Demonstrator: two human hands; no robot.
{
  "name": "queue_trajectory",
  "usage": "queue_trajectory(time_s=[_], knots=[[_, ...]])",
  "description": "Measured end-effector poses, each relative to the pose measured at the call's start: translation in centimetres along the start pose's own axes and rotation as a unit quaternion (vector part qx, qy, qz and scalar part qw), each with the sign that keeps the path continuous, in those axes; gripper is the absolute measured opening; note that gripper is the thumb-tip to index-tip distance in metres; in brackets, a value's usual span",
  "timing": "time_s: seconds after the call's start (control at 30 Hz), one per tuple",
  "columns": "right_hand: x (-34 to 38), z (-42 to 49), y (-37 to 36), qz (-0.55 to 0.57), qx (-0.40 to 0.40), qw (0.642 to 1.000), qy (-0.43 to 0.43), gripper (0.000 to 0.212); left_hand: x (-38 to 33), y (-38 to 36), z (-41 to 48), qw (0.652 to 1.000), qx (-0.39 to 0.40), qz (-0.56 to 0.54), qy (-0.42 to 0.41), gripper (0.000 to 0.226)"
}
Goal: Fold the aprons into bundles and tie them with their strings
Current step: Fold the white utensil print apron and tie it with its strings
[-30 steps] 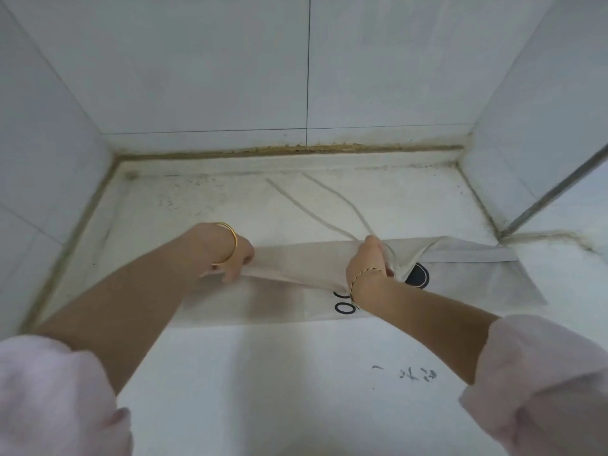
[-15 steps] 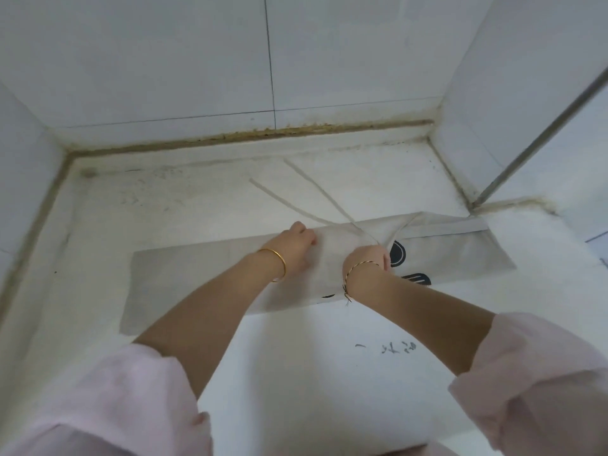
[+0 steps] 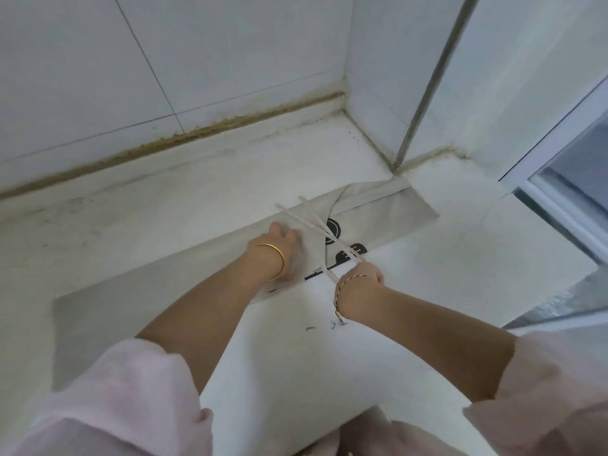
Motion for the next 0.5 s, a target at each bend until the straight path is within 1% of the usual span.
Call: queue_trajectory(time_s=[0.07,0.23,0.27,0.37,0.43,0.5], knots=[[0.3,-1.4,-1.4,-0.005,0.018,0.999,0.031,0.035,-0.2,0.1,0.1,1.000,-0.004,0.008,0.014,0.062],[0.7,-5.8,-3.9,0.054,0.031,0.991,0.116,0.035,-1.0,-0.1,-0.2,0.998,-0.007,0.005,0.054,0.049],[1.2,-6.6,-4.4,0.052,0.042,0.989,0.130,0.038,-1.0,-0.2,-0.2,0.998,-0.015,0.004,0.065,0.048],[2.5,-7.4,-6.5,-0.026,0.084,0.985,0.147,0.061,-1.3,-0.6,-1.0,0.996,-0.033,0.014,0.081,0.049],[3.2,-7.7,-7.4,-0.078,0.089,0.979,0.165,0.062,-1.9,-0.9,-2.1,0.996,-0.052,0.032,0.070,0.055],[3.8,-7.6,-6.9,-0.082,0.066,0.978,0.181,0.061,-2.0,-1.0,-2.8,0.995,-0.074,0.016,0.062,0.053]])
Point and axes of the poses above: each hand's wrist, its own z-axis towards the middle knuckle, its own y-axis out of the back of the hand, x = y × z, the point moved 10 cm from there along z, towards the middle knuckle, and after that the axes turned 10 degrees about z, right-handed, at the moved point
